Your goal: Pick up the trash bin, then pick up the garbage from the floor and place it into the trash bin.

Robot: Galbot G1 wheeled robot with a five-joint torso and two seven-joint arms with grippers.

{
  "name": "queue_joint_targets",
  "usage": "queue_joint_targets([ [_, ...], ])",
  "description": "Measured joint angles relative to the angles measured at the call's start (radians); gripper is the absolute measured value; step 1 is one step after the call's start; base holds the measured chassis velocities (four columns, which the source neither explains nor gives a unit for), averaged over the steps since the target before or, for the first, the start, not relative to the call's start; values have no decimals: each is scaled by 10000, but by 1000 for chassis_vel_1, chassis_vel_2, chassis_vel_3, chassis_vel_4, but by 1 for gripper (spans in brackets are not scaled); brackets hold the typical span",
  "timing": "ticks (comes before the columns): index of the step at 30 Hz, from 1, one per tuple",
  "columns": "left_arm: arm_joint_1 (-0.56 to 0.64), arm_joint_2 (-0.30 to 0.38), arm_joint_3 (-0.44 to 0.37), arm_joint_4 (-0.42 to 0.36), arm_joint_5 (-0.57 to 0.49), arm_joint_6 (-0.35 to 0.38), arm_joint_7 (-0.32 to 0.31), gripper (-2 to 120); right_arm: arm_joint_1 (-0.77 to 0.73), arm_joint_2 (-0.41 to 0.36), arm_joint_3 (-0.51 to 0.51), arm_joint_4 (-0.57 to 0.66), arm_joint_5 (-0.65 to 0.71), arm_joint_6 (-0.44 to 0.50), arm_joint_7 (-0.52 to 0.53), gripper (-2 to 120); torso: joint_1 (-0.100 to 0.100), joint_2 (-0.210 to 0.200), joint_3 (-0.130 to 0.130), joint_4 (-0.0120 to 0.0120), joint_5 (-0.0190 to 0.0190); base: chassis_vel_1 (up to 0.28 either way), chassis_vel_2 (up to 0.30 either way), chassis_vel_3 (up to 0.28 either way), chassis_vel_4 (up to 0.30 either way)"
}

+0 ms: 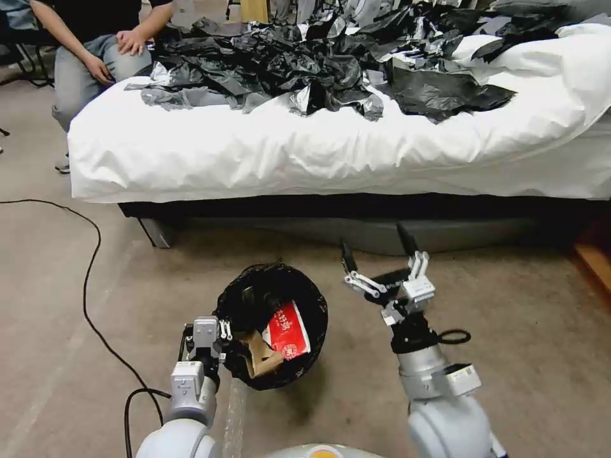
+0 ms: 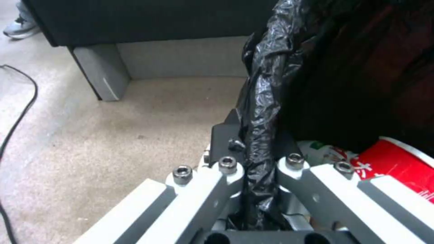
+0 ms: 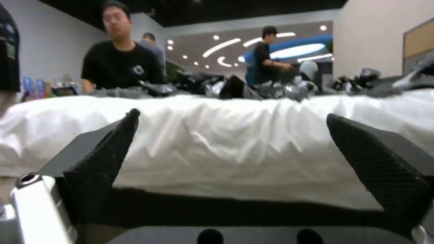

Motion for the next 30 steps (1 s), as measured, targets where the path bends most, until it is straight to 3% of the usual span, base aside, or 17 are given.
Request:
queue_joint_targets([
  [10, -24, -9, -26, -55, -37, 1, -13, 1, 104, 137, 106, -722, -147, 303, 43, 100, 1, 0, 0, 0, 0, 0, 0, 0, 0],
  [30, -8, -17, -12, -144, 2, 8, 7, 1, 196, 81, 133, -859, -76, 304, -7, 100, 1, 0, 0, 1, 1, 61, 64, 65, 66],
])
